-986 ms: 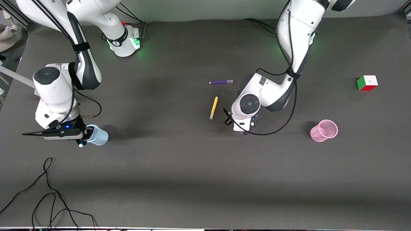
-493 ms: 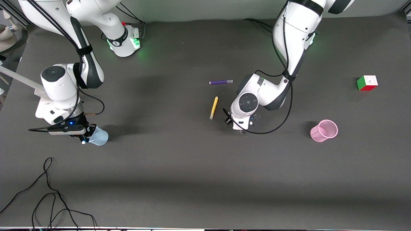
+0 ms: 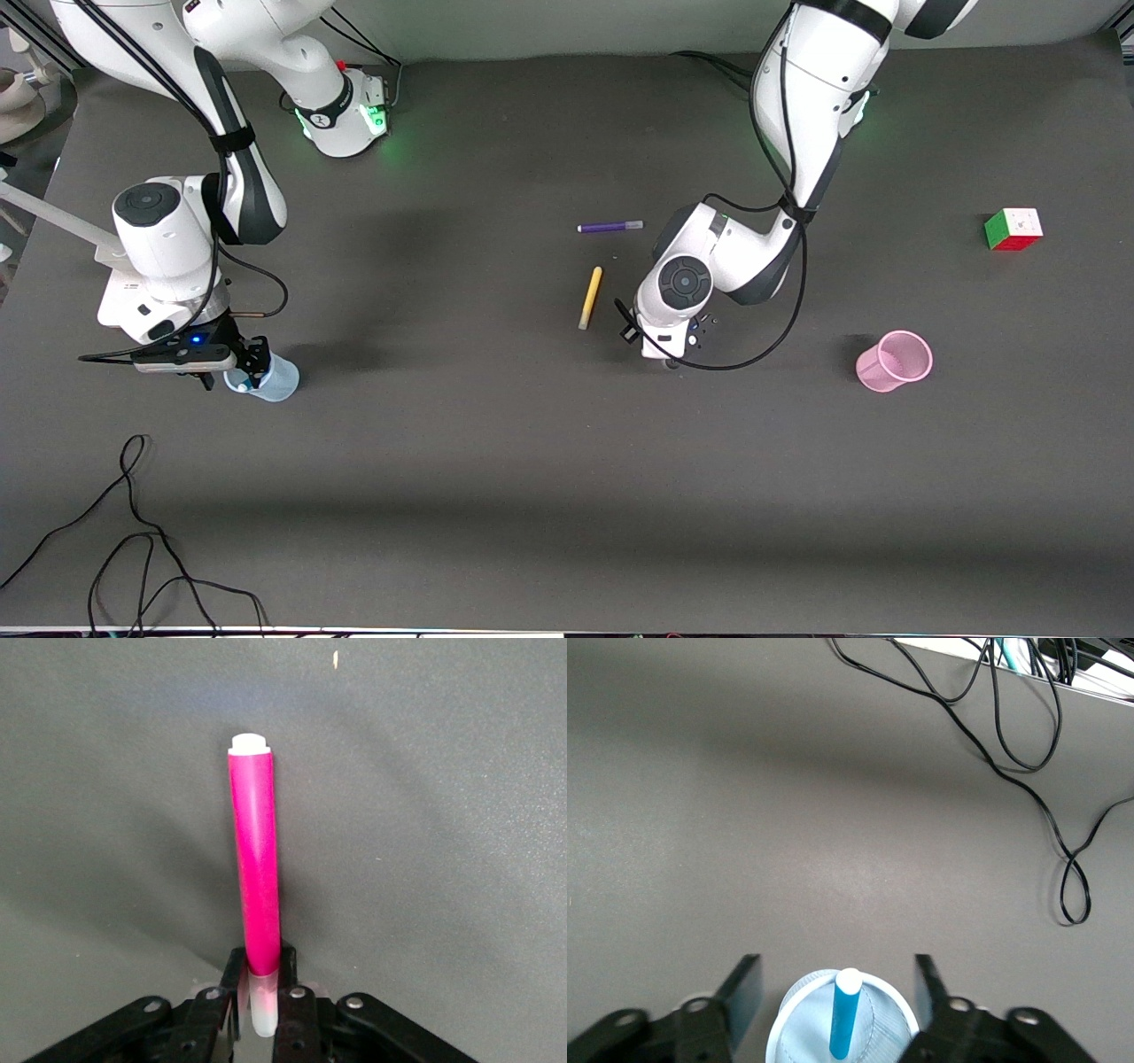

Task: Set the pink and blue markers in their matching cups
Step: 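Lower the blue marker into the blue cup and open the right gripper, then carry the pink marker to the pink cup while the right gripper withdraws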

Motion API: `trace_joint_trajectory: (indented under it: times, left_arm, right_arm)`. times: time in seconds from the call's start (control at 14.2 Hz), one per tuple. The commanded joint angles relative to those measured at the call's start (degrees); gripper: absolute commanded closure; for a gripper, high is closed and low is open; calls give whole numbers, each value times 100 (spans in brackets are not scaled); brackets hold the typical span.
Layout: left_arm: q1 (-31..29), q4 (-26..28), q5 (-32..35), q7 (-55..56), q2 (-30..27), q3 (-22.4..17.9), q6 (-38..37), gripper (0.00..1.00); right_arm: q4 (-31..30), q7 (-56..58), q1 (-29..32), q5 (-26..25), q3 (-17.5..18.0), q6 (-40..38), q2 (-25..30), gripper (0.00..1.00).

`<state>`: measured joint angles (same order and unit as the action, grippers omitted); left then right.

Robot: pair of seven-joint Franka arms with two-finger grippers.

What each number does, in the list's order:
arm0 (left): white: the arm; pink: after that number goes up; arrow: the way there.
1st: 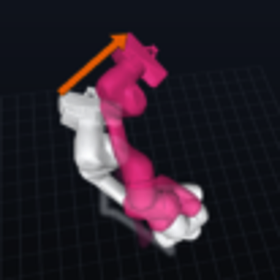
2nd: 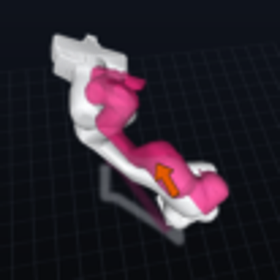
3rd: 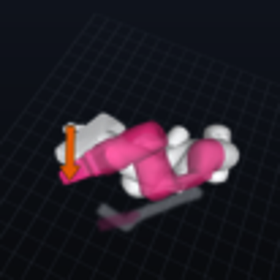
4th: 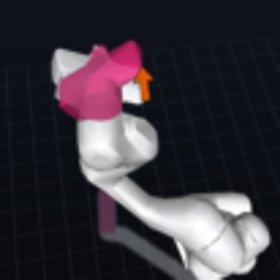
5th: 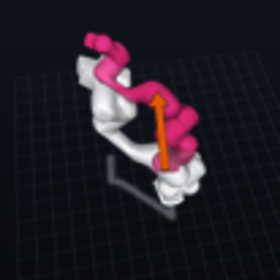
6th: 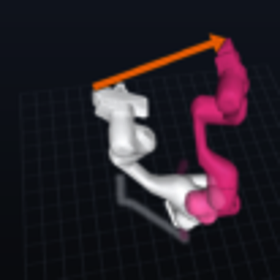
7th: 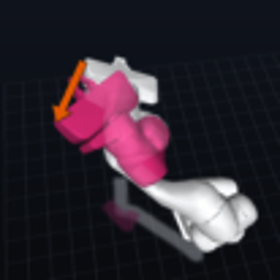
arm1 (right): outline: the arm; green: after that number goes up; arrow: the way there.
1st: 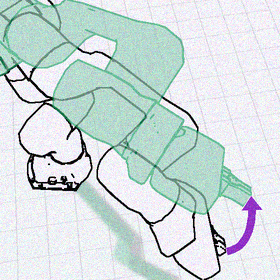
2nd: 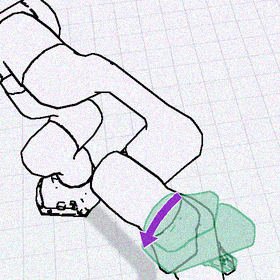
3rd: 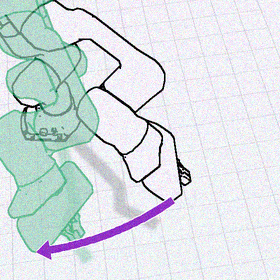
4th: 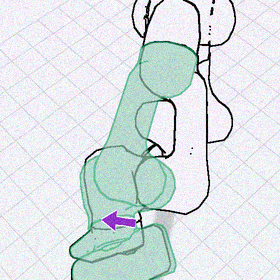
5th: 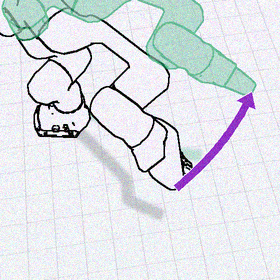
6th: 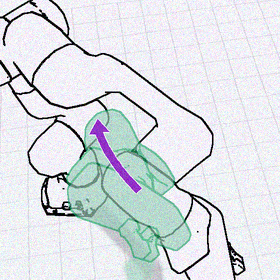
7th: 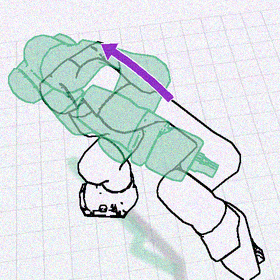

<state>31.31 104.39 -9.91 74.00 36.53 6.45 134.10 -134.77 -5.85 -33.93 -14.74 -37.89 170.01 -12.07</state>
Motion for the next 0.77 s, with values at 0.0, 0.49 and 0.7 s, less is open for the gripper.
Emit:
trace_joint_trajectory:
  times: [0.0,0.49,0.7]
  left_arm:
    - [8,-24,-73,27,-198,-65,-94,100]
    - [-2106,-1972,-238,-1980,-963,-73,-4448,100]
    - [-3741,-2545,-923,-3660,-999,-82,-5593,100]
  right_arm:
    - [56,-22,1,-108,-43,-11,56,0]
    - [872,-4,-43,242,-17,-1696,170,0]
    - [1373,31,-130,770,27,-2654,170,0]
